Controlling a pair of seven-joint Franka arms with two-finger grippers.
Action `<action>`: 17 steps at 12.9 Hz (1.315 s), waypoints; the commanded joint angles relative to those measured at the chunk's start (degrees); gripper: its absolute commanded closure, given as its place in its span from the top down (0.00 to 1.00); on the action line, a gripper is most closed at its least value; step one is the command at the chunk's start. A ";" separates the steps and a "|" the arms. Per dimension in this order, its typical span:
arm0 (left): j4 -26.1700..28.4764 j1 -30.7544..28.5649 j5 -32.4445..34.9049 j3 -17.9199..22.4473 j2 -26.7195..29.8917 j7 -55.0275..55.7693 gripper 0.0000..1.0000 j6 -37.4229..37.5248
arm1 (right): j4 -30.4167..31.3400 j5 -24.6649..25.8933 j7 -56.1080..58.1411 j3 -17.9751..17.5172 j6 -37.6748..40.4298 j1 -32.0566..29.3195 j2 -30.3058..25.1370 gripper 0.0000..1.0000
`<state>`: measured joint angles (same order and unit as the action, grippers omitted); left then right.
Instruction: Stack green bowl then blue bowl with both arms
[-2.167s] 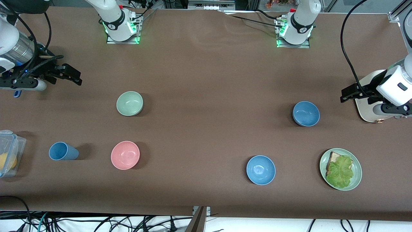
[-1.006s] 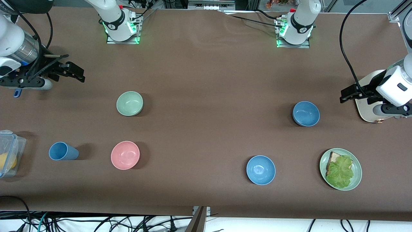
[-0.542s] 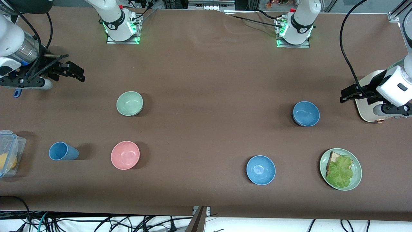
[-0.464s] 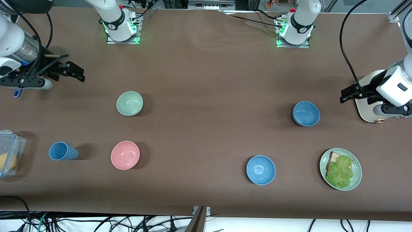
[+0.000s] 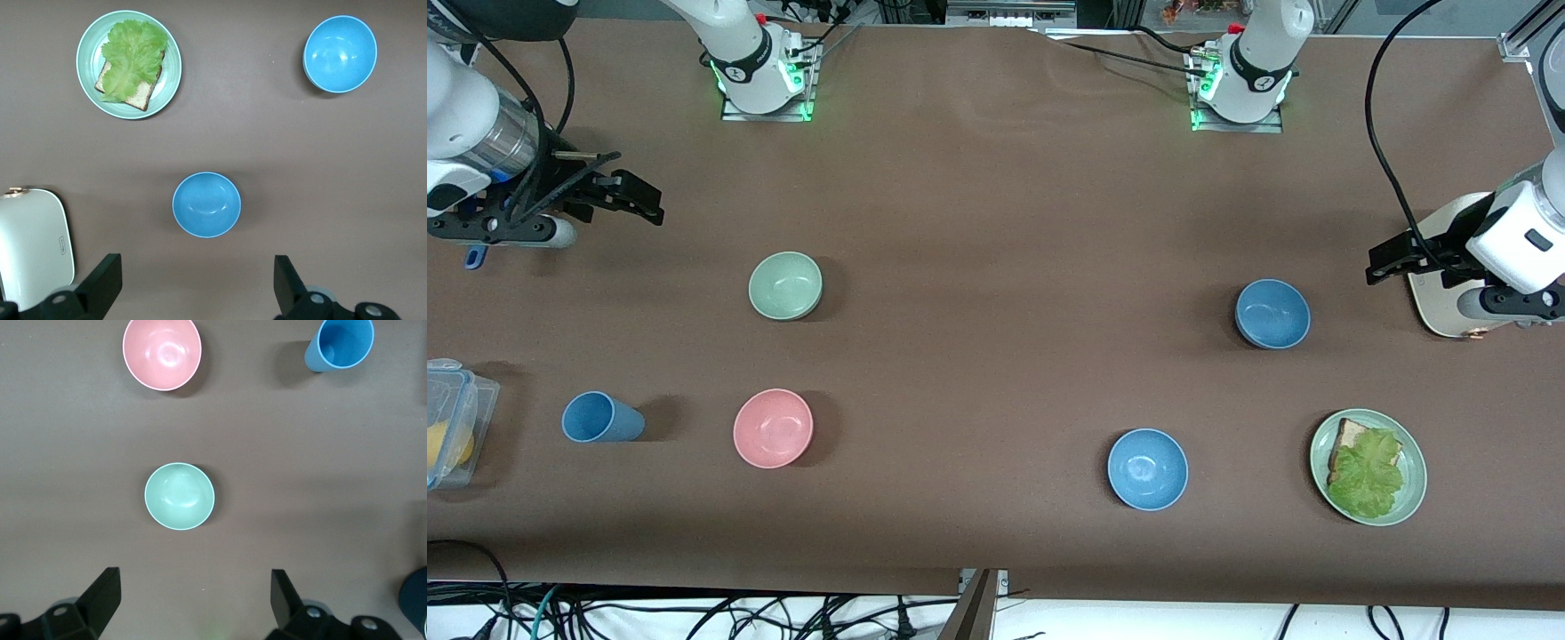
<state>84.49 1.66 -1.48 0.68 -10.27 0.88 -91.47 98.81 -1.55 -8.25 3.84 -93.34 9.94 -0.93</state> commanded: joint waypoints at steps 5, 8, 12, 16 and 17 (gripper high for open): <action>-1.52 -0.16 -0.89 0.02 -0.63 0.27 1.00 0.85 | 3.13 0.67 -0.19 0.47 -1.57 0.61 -1.36 0.99; -1.52 -0.16 -0.89 0.02 -0.63 0.27 1.00 0.85 | 14.96 0.67 -0.19 0.21 -14.79 0.61 -1.36 0.99; -1.52 -0.16 -0.89 0.02 -0.63 0.18 1.00 0.77 | 25.55 0.67 0.25 0.12 -31.09 0.69 2.93 0.99; -1.52 -0.25 -0.89 0.11 -0.63 0.18 1.00 0.77 | 30.19 0.23 0.34 0.12 -41.00 0.70 9.09 0.99; -1.52 -0.25 -0.89 0.11 -0.63 0.18 1.00 0.77 | 31.78 0.23 0.34 0.03 -44.87 0.70 10.58 0.99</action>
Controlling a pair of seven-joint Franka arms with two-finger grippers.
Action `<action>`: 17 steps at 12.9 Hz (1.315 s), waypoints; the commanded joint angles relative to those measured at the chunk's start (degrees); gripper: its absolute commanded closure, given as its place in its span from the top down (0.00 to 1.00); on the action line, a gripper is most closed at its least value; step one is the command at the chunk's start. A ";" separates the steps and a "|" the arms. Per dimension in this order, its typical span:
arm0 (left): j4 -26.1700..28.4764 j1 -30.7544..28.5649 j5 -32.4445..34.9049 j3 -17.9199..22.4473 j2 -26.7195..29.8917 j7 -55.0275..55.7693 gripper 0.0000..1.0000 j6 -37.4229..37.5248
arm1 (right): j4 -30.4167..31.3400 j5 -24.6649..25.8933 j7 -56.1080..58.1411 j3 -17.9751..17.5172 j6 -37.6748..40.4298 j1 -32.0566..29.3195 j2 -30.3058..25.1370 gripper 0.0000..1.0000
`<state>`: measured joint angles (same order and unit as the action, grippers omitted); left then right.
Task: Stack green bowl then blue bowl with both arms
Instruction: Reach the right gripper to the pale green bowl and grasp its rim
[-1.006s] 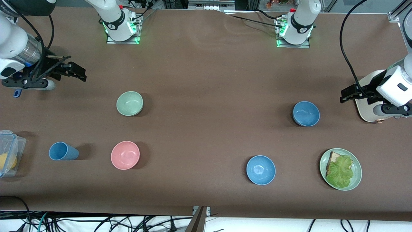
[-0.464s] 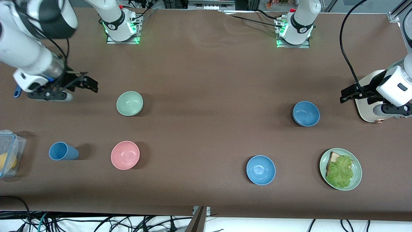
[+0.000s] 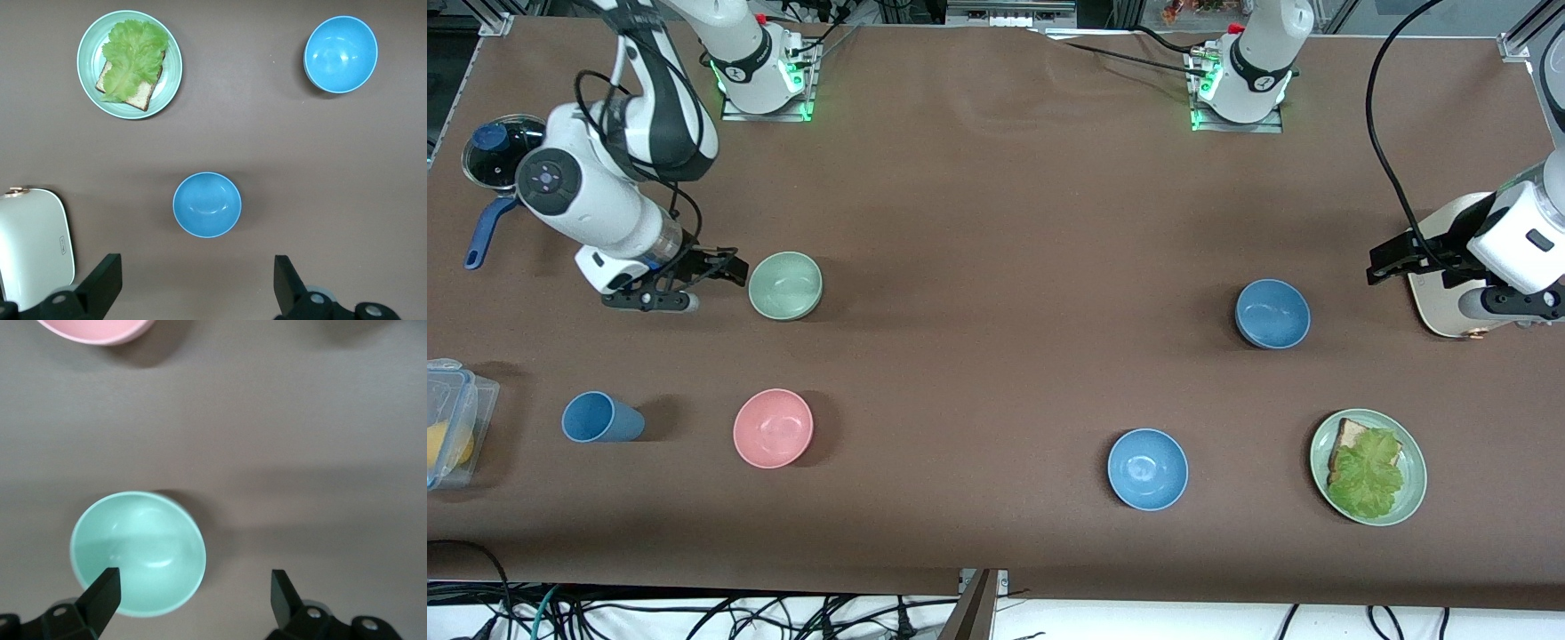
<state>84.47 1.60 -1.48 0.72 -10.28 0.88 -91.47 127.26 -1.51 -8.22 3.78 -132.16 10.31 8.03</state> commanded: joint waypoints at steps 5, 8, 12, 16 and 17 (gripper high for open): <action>-1.51 -0.11 -0.89 0.07 -0.62 0.27 1.00 0.77 | 4.31 -0.25 -0.22 -0.44 -13.38 0.33 8.22 0.87; -1.51 -0.11 -0.89 0.07 -0.62 0.27 1.00 0.77 | 5.72 -0.43 -0.66 -1.15 -13.91 0.33 8.32 0.42; -1.51 -0.11 -0.98 0.07 -0.62 0.27 1.00 0.77 | 4.50 -0.43 -1.45 -2.37 -11.56 0.33 7.79 0.00; -1.51 0.07 -0.89 0.07 -0.62 0.27 1.00 0.77 | -7.09 -0.43 -13.81 -10.26 3.82 0.76 7.87 0.00; -1.51 -0.02 -0.89 -0.02 -0.62 0.27 1.00 0.77 | -9.47 -0.43 -17.32 -12.29 4.02 1.72 8.05 0.00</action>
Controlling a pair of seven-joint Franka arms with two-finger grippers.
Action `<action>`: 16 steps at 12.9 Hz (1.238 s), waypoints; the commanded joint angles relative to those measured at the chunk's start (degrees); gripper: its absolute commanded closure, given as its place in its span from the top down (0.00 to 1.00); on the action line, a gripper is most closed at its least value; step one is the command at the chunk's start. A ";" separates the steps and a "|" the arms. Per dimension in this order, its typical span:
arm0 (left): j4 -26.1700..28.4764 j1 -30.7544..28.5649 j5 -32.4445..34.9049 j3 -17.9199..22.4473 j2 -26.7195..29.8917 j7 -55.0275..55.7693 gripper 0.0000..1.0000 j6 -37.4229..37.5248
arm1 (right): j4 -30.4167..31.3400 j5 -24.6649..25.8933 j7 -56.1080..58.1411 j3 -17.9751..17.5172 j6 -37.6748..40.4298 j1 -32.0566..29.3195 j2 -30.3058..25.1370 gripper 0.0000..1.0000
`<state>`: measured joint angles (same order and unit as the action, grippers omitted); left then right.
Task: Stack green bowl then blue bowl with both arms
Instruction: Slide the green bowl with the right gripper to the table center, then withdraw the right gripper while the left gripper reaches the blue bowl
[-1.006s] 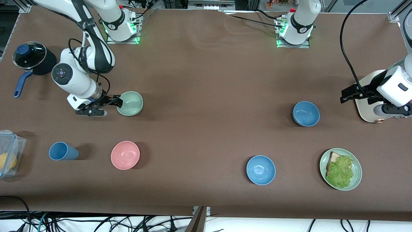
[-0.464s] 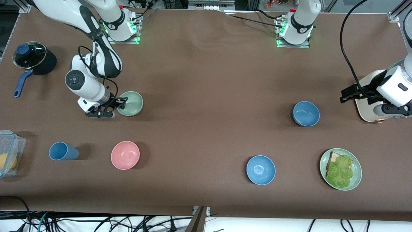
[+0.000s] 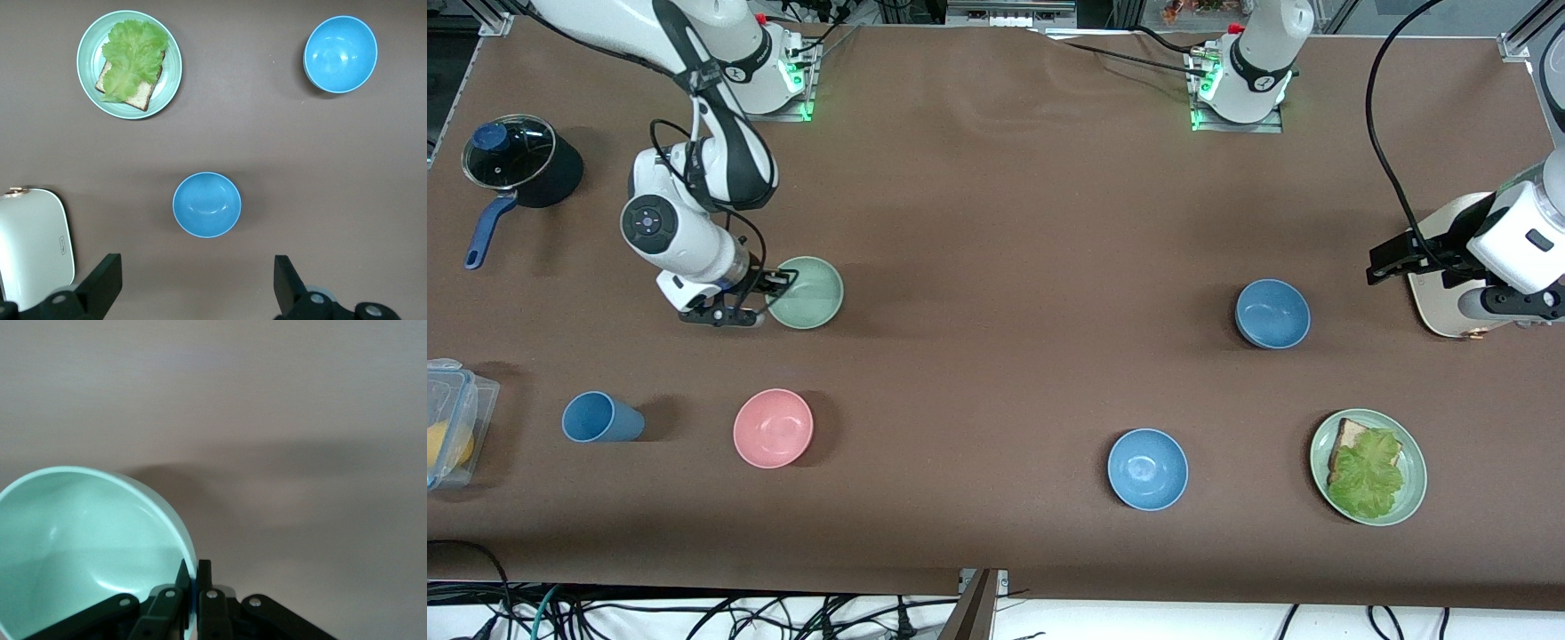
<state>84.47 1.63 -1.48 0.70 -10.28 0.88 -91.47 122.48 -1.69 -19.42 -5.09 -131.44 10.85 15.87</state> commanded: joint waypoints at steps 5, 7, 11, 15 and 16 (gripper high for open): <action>-1.50 -0.05 -0.98 0.00 -0.71 0.27 1.00 0.77 | -18.13 -1.13 -30.19 -5.20 -0.90 14.96 12.05 0.00; -1.50 0.12 -0.98 0.00 -0.71 0.35 1.00 0.77 | -21.65 -1.04 -34.97 -5.20 -3.81 17.70 16.37 0.00; -1.50 0.56 -0.89 -0.17 -0.71 0.36 1.00 0.77 | -22.28 -1.04 -36.66 -5.11 -6.20 18.77 17.88 0.99; -1.33 0.30 -1.24 -0.08 -1.67 0.26 1.00 0.77 | -28.50 -0.77 -29.13 -2.91 11.93 13.78 12.44 0.99; -1.32 0.13 -1.24 -0.08 -1.93 -0.17 1.00 0.85 | -29.22 -0.51 -24.57 -1.17 17.57 11.84 9.47 0.99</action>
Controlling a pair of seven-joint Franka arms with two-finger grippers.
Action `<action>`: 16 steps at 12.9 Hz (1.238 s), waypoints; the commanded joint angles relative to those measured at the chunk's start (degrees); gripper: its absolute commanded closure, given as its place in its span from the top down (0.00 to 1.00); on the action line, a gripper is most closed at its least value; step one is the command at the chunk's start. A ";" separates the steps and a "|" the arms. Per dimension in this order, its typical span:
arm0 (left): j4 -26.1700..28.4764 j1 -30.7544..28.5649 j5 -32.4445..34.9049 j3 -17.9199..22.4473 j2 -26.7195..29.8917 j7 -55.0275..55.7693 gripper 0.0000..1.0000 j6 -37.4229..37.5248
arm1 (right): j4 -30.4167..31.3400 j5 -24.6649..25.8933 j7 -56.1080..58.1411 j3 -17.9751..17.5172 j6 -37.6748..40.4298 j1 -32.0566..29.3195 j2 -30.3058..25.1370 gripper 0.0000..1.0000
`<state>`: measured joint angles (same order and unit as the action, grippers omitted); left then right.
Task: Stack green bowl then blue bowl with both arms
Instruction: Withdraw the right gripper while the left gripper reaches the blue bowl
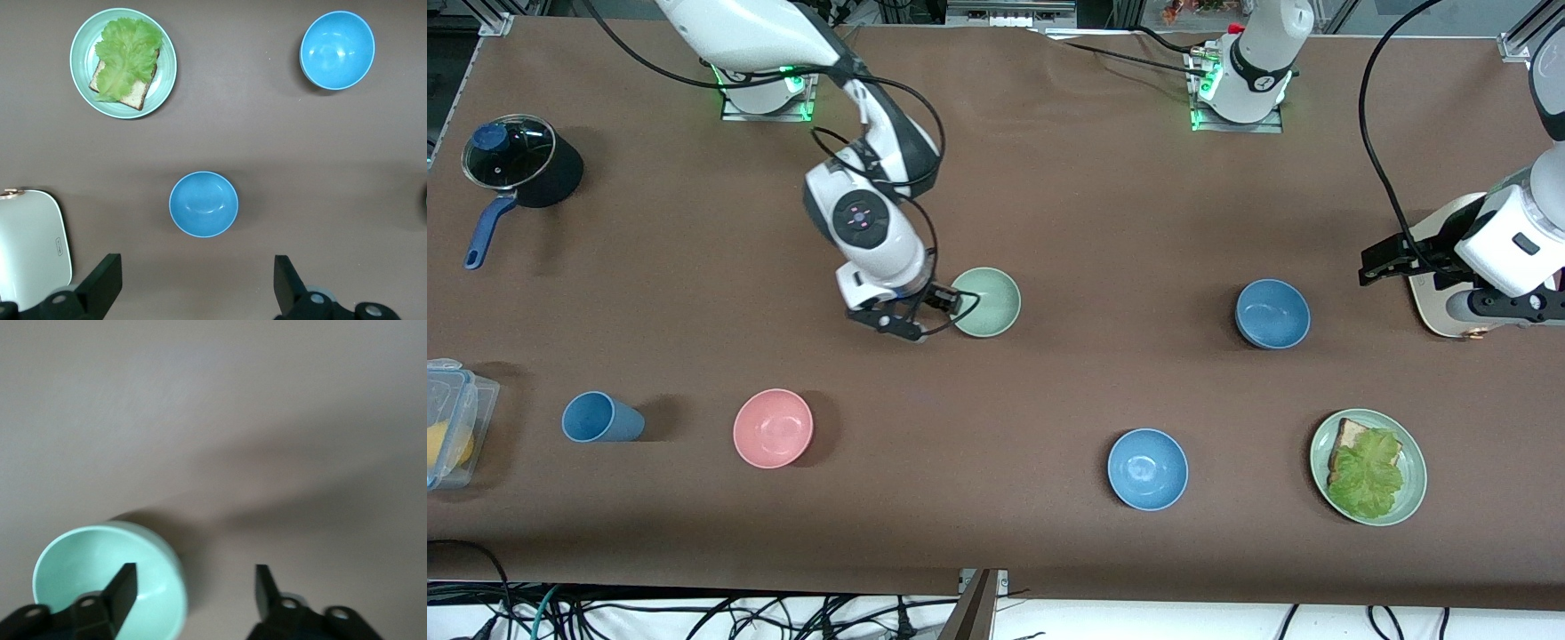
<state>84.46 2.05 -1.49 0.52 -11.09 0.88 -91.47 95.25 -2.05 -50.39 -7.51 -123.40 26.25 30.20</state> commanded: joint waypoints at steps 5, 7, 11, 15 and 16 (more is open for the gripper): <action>3.50 -0.91 -0.89 0.09 -1.56 -0.61 1.00 0.24 | 5.98 -1.37 36.54 16.71 14.77 -5.86 -20.15 0.99; 6.92 -0.55 1.39 0.01 -2.53 -0.52 1.00 -0.03 | 9.50 -3.04 40.71 20.77 15.12 -5.86 -26.39 0.99; 19.48 -2.91 2.11 0.09 -2.45 -0.70 1.00 -8.96 | 8.73 -2.26 40.90 22.10 20.04 -5.86 -30.99 0.99; 29.59 -6.43 2.02 0.18 -2.27 -7.27 1.00 -21.43 | 6.27 -1.99 41.33 22.45 20.57 -5.86 -30.38 0.99; 32.40 -6.97 2.02 0.18 -2.27 -8.77 1.00 -25.04 | 5.56 -1.64 41.42 22.37 20.92 -5.86 -30.38 0.99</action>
<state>110.97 -3.74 -0.49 0.91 -15.43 -4.40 -110.89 102.23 -4.10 -10.08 14.19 -103.36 19.68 -0.14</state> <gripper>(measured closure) 0.000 0.004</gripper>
